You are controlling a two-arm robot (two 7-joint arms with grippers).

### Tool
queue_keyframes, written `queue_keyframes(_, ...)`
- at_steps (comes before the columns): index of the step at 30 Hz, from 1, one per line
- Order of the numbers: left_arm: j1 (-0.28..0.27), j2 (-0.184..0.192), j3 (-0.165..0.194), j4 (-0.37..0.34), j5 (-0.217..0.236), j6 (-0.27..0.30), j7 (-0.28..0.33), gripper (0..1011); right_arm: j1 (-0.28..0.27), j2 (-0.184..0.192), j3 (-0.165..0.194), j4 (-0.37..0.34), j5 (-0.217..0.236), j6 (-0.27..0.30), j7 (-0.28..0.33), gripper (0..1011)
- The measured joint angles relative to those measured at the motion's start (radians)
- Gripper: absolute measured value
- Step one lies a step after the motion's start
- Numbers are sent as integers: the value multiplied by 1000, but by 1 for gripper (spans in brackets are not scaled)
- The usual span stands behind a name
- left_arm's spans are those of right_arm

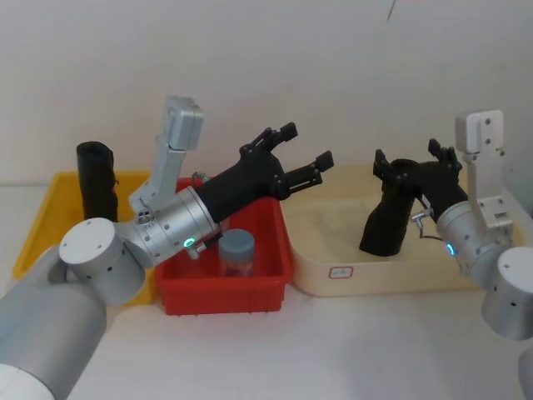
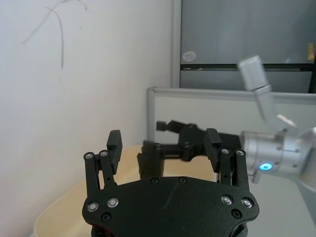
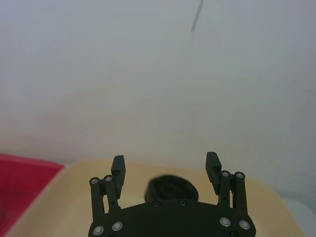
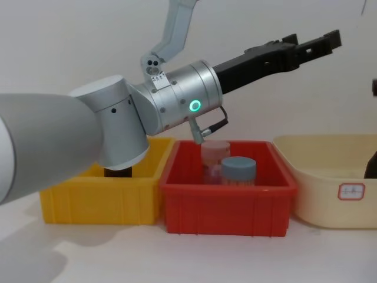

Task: Pick up the garbage bag with the one hand and transfer it to the other hand.

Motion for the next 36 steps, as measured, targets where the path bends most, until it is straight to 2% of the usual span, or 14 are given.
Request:
queue_keyframes(6, 45, 31, -4, -89, 16, 0, 65, 1001, -29, 0, -2, -76, 4, -16, 22, 1000)
queue_keyframes(15, 132, 89, -21, -257, 53, -10, 190, 1002, -64, 1, -21, -149, 12, -21, 55, 1000)
queue_keyframes(18, 152, 102, -28, -295, 64, -18, 216, 1001, -80, 4, -30, -169, 15, -18, 67, 1000)
queue_keyframes(27, 250, 162, -73, -466, 124, -69, 347, 1002, -122, 13, -70, -216, 23, -6, 107, 1000)
queue_keyframes(36, 349, 222, -128, -612, 178, -90, 453, 1001, -159, 22, -119, -249, 26, 5, 139, 1000)
